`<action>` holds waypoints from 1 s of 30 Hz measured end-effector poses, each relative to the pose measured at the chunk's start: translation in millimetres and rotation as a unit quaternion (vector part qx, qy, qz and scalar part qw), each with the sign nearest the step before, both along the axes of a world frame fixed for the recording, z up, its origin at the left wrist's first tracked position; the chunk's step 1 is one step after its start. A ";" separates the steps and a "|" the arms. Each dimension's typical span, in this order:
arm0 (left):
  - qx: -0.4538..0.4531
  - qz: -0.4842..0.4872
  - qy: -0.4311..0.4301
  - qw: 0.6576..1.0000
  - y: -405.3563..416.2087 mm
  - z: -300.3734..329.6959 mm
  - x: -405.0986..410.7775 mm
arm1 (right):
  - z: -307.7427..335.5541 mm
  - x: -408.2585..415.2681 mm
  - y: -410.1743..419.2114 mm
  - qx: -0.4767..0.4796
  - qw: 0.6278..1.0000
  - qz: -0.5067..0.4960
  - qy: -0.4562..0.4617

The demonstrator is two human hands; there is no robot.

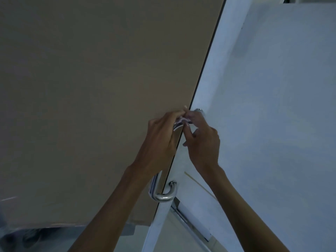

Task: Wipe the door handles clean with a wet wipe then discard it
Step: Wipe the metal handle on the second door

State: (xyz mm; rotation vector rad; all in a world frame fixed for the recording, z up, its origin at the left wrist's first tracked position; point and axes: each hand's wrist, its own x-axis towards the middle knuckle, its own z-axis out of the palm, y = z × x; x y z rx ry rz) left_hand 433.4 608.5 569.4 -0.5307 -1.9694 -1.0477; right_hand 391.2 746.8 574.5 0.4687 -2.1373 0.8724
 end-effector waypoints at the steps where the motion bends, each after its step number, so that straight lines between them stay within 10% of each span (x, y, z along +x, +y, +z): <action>1: -0.020 0.018 0.005 1.000 1.6 -1.9 -0.5 | 4.8 0.0 2.6 -0.001 1.000 -0.006 0.007; 5: -0.083 0.102 0.004 0.991 -0.6 -7.9 -11.3 | 15.2 -8.0 18.7 0.036 0.999 -0.028 0.025; 16: 0.192 0.041 -0.071 0.978 3.8 -11.4 -24.2 | 10.9 -17.7 27.4 0.024 0.999 0.004 -0.040; 30: 0.037 0.163 -0.049 0.985 8.0 -64.3 -27.8 | 8.5 -19.0 24.0 0.019 0.999 -0.012 -0.040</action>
